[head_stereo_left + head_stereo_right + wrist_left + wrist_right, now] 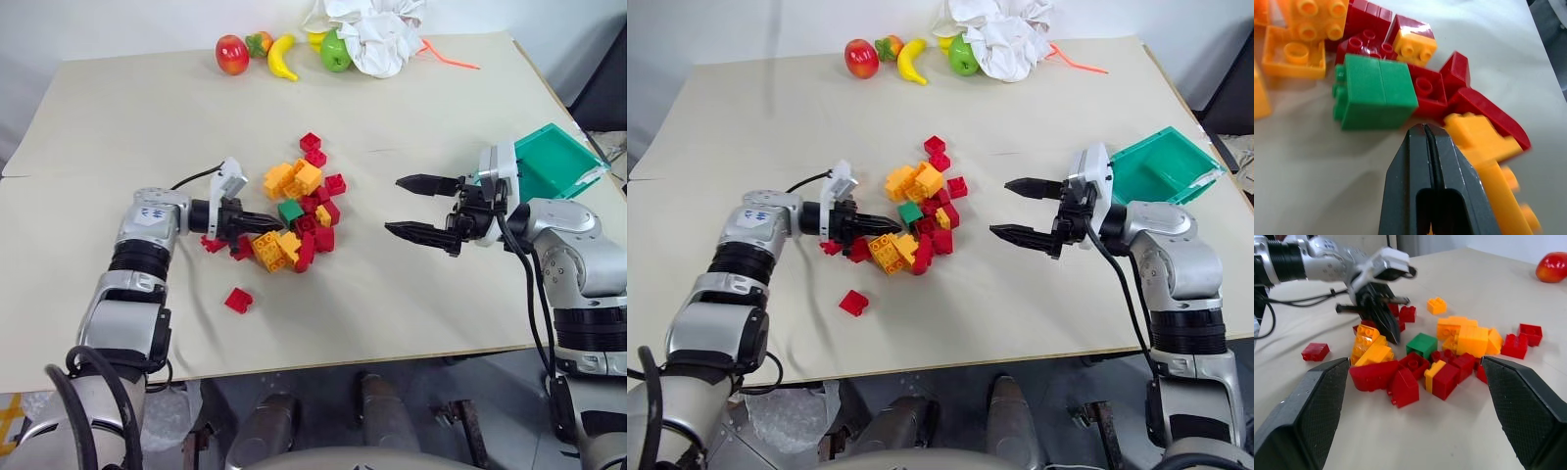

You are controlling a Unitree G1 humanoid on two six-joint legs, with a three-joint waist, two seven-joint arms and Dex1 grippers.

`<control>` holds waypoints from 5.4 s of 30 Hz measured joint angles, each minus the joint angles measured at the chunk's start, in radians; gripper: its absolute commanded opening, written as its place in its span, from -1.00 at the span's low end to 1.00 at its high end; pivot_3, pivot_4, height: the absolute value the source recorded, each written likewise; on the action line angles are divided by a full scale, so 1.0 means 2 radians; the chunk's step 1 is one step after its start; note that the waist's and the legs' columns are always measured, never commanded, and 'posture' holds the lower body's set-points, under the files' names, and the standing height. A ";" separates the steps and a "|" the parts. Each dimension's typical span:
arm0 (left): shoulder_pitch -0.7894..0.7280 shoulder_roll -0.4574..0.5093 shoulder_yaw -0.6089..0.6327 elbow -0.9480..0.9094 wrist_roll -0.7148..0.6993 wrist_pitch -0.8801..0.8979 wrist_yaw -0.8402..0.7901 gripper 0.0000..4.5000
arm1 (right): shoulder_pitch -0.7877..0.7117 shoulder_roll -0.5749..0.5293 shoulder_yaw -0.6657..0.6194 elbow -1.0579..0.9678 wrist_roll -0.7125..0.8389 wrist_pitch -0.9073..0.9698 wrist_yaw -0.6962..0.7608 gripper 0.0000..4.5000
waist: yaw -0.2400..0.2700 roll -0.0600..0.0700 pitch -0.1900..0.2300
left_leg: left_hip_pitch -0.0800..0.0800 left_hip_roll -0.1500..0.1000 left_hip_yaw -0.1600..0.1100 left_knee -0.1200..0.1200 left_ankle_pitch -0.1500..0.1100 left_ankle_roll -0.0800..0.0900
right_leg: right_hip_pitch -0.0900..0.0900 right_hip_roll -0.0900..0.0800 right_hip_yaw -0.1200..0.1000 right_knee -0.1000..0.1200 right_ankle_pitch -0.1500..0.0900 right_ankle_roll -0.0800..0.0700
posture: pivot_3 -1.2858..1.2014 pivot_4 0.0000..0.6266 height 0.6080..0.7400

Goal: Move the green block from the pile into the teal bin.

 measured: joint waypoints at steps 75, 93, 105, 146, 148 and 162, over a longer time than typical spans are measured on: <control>-0.134 -0.020 -0.041 0.032 0.044 -0.064 0.037 -0.04 | 0.072 -0.038 -0.047 -0.051 0.024 -0.001 -0.038 1.00 | 0.005 0.000 0.000 | 0.000 0.000 0.001 0.000 0.000 0.001 | 0.000 0.000 0.001 -0.001 0.001 0.001 | 0.03 -0.52 1.00; -0.139 -0.237 -0.150 0.068 0.083 -0.141 0.058 -0.04 | 0.301 -0.162 -0.186 -0.092 0.034 0.018 0.053 1.00 | 0.021 -0.001 0.001 | 0.000 0.000 0.005 0.000 0.000 0.001 | 0.001 0.000 0.002 -0.004 0.002 0.001 | 0.03 -0.52 1.00; -0.155 -0.252 -0.155 0.140 0.116 -0.202 0.058 0.99 | 0.325 -0.162 -0.236 -0.162 0.066 0.050 0.017 1.00 | 0.019 -0.001 0.001 | 0.000 0.000 0.006 0.000 0.001 0.002 | 0.001 0.000 0.003 -0.007 0.004 0.002 | 0.03 -0.52 1.00; 0.231 0.033 0.075 -0.419 -0.202 0.003 0.025 0.99 | 0.137 0.047 0.038 -0.260 -0.031 0.339 -0.475 1.00 | 0.015 -0.001 0.000 | 0.001 0.002 0.005 -0.001 0.001 0.002 | 0.002 0.002 0.003 -0.005 0.006 0.000 | 0.03 -0.52 1.00; 0.231 0.033 0.075 -0.419 -0.203 -0.001 0.025 1.00 | 0.143 0.055 0.039 -0.260 -0.037 0.336 -0.476 0.92 | 0.015 -0.001 0.000 | 0.001 0.002 0.005 -0.001 0.001 0.002 | 0.002 0.002 0.003 -0.005 0.006 0.000 | 0.03 -0.52 1.00; 0.215 0.010 0.039 -0.422 -0.187 -0.005 0.084 1.00 | 0.113 0.103 0.007 -0.275 -0.044 0.367 -0.497 -0.32 | 0.016 -0.001 0.000 | 0.001 0.002 0.005 -0.001 0.001 0.002 | 0.002 0.002 0.003 -0.005 0.006 0.000 | 0.03 -0.52 1.00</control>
